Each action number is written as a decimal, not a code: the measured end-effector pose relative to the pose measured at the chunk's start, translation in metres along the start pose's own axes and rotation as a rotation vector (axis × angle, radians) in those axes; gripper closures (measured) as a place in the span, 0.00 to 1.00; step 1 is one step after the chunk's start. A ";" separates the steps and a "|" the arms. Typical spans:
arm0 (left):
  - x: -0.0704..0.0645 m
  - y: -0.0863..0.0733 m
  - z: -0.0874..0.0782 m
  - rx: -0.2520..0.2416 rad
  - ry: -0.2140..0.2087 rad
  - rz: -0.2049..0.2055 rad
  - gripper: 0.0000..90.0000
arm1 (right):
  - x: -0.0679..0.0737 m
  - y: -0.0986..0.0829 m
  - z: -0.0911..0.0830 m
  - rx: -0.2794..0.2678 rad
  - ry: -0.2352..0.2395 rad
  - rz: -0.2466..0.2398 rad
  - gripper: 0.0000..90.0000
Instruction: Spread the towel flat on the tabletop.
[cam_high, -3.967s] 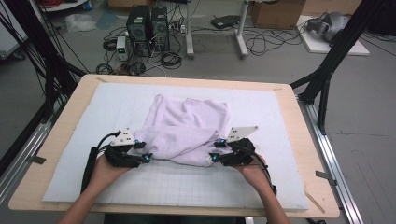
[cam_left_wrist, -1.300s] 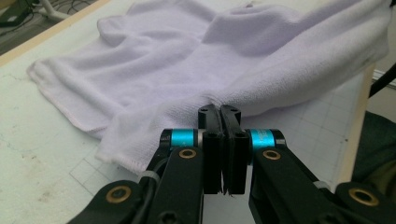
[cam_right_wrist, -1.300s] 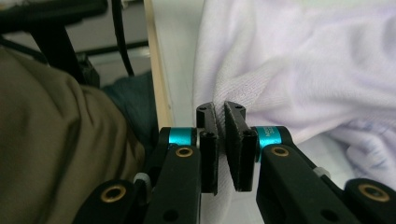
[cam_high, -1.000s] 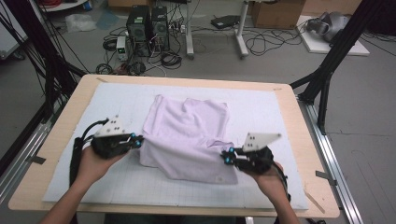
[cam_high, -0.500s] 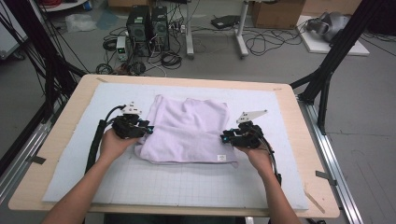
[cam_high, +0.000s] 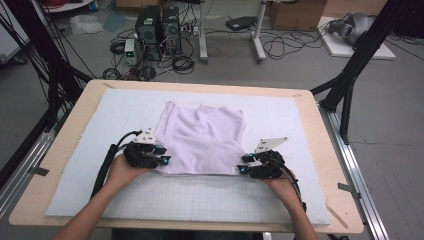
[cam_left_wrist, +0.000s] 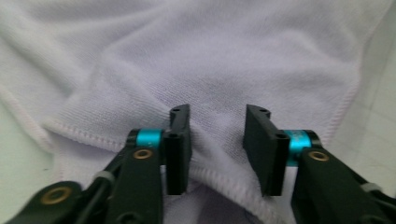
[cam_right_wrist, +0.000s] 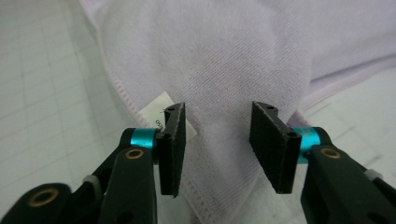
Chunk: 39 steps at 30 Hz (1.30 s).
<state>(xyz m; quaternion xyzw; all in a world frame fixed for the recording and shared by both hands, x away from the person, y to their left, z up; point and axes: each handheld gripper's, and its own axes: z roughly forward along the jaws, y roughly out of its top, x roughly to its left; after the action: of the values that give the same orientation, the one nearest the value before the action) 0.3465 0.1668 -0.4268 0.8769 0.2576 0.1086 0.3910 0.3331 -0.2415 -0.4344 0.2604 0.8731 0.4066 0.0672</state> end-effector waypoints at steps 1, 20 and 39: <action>0.000 0.000 0.001 -0.004 0.008 0.012 0.82 | 0.000 -0.001 0.005 0.012 0.001 -0.005 0.71; -0.041 -0.008 -0.088 -0.084 0.008 0.053 0.93 | 0.046 0.015 -0.039 -0.081 0.056 -0.123 0.91; -0.067 -0.037 -0.091 -0.072 -0.068 0.077 0.62 | 0.075 0.004 -0.027 -0.060 0.146 -0.160 0.70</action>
<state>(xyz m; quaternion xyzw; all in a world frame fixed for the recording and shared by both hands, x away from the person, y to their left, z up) 0.2404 0.2093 -0.3924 0.8747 0.2063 0.1029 0.4263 0.2622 -0.2190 -0.4064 0.1573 0.8812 0.4437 0.0432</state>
